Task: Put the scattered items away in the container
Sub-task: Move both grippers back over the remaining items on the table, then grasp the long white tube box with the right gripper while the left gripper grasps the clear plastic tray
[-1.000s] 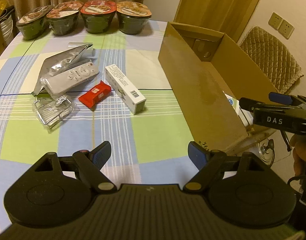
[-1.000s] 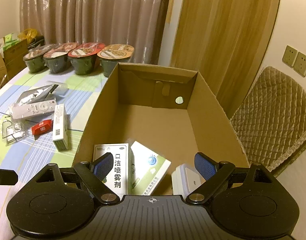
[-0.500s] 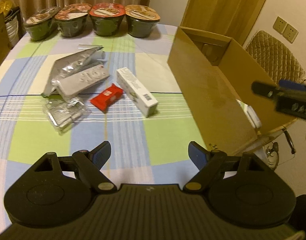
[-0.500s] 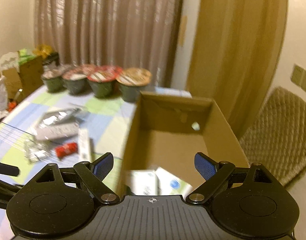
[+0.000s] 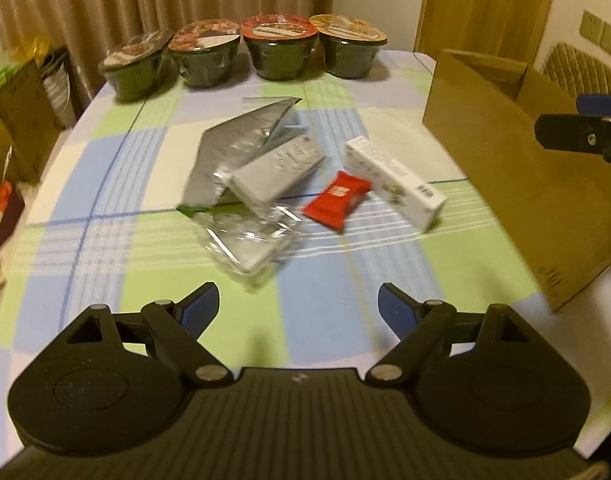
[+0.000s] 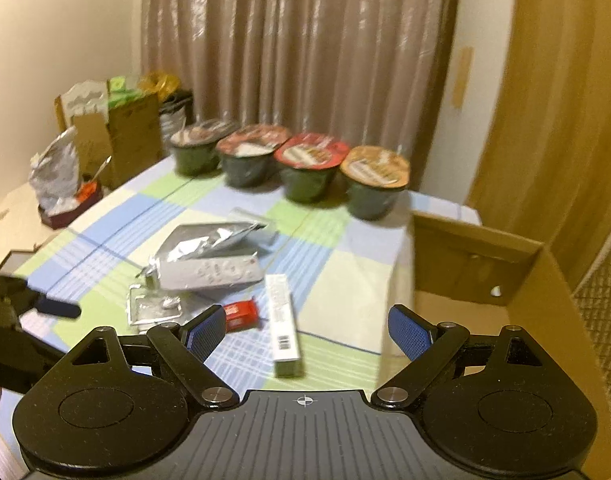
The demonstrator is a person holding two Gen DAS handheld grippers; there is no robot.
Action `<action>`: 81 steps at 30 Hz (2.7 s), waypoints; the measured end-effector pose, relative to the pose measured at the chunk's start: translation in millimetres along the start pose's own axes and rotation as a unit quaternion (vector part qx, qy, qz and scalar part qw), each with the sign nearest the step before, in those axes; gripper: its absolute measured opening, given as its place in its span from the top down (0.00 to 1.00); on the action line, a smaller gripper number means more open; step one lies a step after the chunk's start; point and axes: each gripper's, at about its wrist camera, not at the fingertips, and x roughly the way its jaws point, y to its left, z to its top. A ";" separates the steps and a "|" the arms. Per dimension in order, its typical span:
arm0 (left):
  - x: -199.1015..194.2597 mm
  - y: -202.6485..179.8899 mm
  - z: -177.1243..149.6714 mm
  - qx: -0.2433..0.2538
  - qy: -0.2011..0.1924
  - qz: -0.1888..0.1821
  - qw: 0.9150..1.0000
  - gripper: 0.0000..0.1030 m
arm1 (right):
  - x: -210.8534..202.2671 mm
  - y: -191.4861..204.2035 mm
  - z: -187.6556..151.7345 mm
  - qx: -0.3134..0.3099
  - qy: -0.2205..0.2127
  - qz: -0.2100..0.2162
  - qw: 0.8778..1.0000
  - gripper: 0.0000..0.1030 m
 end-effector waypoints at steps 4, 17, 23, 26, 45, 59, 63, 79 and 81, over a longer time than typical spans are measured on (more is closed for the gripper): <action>16.4 16.1 -3.3 0.038 -0.010 0.001 0.999 0.15 | 23.8 10.6 -5.8 -0.017 0.025 0.006 1.000 0.10; 73.0 38.0 3.3 0.136 -0.048 -0.034 0.989 0.13 | 95.9 11.8 -15.4 -0.056 0.093 0.003 0.994 0.10; 92.0 44.7 5.8 0.123 -0.044 -0.052 0.990 0.16 | 120.4 5.5 -13.6 -0.038 0.112 0.005 0.993 0.10; 93.7 48.1 7.6 0.117 -0.038 -0.051 0.991 0.34 | 132.6 4.4 -12.7 -0.035 0.117 0.005 0.992 0.10; 74.9 29.0 -9.5 0.125 -0.024 -0.072 0.989 0.36 | 151.3 4.8 -39.6 0.020 0.192 0.012 0.981 0.72; 53.3 -4.6 -28.6 0.182 -0.007 -0.101 0.978 0.54 | 54.7 24.2 -110.5 0.054 0.207 0.010 0.977 0.59; 37.9 -13.6 -41.0 0.185 0.001 -0.103 0.977 0.53 | 46.2 20.3 -112.1 0.057 0.189 0.002 0.980 0.21; 41.4 -31.5 -40.2 0.306 -0.036 -0.084 0.948 0.33 | 62.5 18.6 -97.1 0.028 0.181 0.016 0.983 0.21; 46.6 -33.1 -38.9 0.312 -0.026 -0.095 0.945 0.42 | 63.8 17.5 -97.1 0.029 0.184 0.017 0.982 0.21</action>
